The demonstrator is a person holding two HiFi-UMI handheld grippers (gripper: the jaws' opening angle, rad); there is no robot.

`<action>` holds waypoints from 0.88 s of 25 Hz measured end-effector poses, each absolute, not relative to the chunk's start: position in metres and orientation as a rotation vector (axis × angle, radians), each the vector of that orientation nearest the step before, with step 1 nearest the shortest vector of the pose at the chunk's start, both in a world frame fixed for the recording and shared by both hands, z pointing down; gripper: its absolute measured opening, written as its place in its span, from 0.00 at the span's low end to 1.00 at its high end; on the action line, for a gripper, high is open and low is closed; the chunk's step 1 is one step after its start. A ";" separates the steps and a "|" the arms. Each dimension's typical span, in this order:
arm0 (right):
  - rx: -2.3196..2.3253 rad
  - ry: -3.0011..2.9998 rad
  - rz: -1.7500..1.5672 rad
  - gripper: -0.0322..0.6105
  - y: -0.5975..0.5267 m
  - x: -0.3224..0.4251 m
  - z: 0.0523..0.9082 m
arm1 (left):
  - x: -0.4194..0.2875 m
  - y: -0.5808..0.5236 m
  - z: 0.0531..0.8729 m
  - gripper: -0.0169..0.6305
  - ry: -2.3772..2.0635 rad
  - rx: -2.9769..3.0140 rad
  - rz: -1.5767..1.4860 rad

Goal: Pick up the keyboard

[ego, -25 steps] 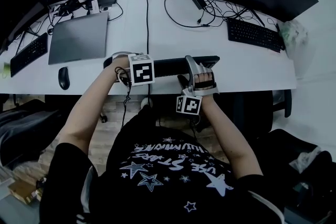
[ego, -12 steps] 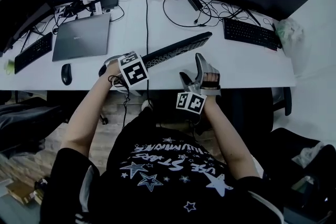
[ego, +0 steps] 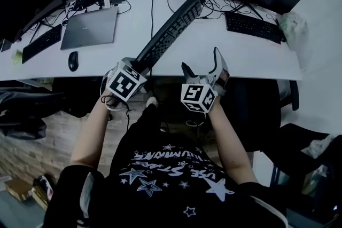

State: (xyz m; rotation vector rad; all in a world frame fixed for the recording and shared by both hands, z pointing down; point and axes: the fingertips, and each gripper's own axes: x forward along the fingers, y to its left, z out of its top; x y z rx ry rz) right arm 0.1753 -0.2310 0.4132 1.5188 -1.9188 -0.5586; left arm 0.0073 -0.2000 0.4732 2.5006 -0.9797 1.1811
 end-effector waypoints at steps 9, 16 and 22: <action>1.571 -2.084 -0.259 0.38 -0.165 0.162 0.428 | 0.002 -0.116 0.455 0.17 -1.019 2.452 0.715; 1.672 -2.017 -0.181 0.06 -0.145 0.169 0.434 | -0.027 -0.079 0.463 0.17 -1.033 2.383 0.555; 1.735 -2.045 -0.065 0.06 -0.114 0.151 0.426 | -0.059 -0.040 0.468 0.17 -1.022 2.347 0.537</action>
